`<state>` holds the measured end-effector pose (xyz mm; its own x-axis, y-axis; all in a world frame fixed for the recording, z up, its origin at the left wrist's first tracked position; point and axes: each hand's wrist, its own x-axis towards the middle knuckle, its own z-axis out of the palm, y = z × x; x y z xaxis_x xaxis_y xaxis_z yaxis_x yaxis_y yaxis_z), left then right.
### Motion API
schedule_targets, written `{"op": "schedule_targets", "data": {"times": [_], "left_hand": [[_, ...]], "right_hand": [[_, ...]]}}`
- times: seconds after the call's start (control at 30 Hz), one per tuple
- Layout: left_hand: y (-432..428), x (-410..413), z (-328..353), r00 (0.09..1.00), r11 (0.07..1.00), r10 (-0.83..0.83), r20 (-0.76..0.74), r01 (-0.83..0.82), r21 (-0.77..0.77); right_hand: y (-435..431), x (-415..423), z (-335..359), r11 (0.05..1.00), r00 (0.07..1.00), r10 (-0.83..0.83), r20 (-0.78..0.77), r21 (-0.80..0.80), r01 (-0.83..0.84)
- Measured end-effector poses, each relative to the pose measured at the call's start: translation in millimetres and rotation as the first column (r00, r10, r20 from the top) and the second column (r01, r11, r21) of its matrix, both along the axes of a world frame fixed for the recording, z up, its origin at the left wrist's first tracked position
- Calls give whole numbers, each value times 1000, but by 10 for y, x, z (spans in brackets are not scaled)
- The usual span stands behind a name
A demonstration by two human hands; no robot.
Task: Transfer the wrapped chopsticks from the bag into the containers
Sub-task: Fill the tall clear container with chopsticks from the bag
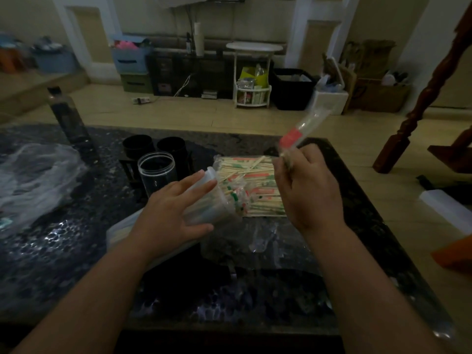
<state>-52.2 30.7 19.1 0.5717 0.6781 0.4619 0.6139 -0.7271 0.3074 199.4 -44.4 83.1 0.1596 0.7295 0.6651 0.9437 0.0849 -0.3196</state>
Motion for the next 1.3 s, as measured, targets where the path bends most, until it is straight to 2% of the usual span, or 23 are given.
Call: {"op": "schedule_targets", "data": {"times": [0.03,0.1,0.2,0.33,0.43,0.63,0.73,0.8,0.87,0.9,0.93,0.97,1.0,1.03,1.07,1.1,1.17,1.2,1.23,1.27,1.3], "left_hand": [[7,1,-4,1000,1000,-3,-7,2,-6],[21,-1,-18,1000,1000,-19,-5,19,-12],[21,-11,-23,999,999,-31,9,31,-23],[15,-10,-23,999,999,-37,9,37,-12],[13,-6,-25,999,999,-46,12,46,-5],[20,-11,-39,999,999,-47,16,47,0],[22,-7,-50,999,999,-44,1,44,-9],[25,-6,-65,999,999,-40,-22,40,-17],[31,-4,-80,998,999,-44,-41,43,-12],[37,-6,-88,998,999,-44,-45,43,-13],[40,-9,-92,998,999,-41,-45,41,-17],[41,-13,-93,998,999,-38,-41,38,-21],[38,-14,-92,999,999,-38,-37,37,-22],[34,-12,-89,999,999,-40,-34,39,-18],[31,-9,-86,998,999,-45,-32,44,-12],[25,-4,-83,998,999,-49,-33,49,-4],[19,10,-79,998,998,-55,-38,56,5],[17,17,-78,997,998,-59,-41,59,9],[15,23,-78,997,998,-61,-44,61,13],[8,27,-75,997,998,-60,-43,61,19],[2,26,-70,998,998,-59,-36,60,23]], "right_hand": [[21,3,-30,1000,997,16,-69,4,-16],[44,-22,-31,993,938,86,-336,103,-54],[48,-99,0,954,678,259,-688,292,-69],[25,-202,10,965,433,245,-868,263,-18],[26,-235,1,974,334,224,-916,225,-34],[72,-224,-50,990,325,140,-935,121,-78],[97,-245,-59,979,234,188,-954,164,-120],[117,-249,-97,964,161,146,-976,104,-246],[110,-260,-142,850,171,19,-985,-74,-521],[111,-263,-168,791,149,-10,-989,-99,-604],[120,-260,-180,788,78,-18,-997,-63,-613],[129,-255,-167,826,-30,-17,-999,3,-564],[140,-251,-142,878,-138,-8,-990,59,-475],[156,-238,-142,925,-206,9,-978,87,-370],[163,-248,-138,949,-214,14,-977,81,-306],[171,-269,-158,955,-167,-13,-986,38,-294],[166,-352,-255,905,-4,-132,-991,-119,-408],[151,-395,-294,860,49,-174,-984,-176,-479],[142,-426,-312,835,47,-182,-982,-179,-520],[148,-438,-315,846,-16,-153,-988,-123,-519],[165,-431,-301,881,-124,-99,-987,-29,-471]]}}
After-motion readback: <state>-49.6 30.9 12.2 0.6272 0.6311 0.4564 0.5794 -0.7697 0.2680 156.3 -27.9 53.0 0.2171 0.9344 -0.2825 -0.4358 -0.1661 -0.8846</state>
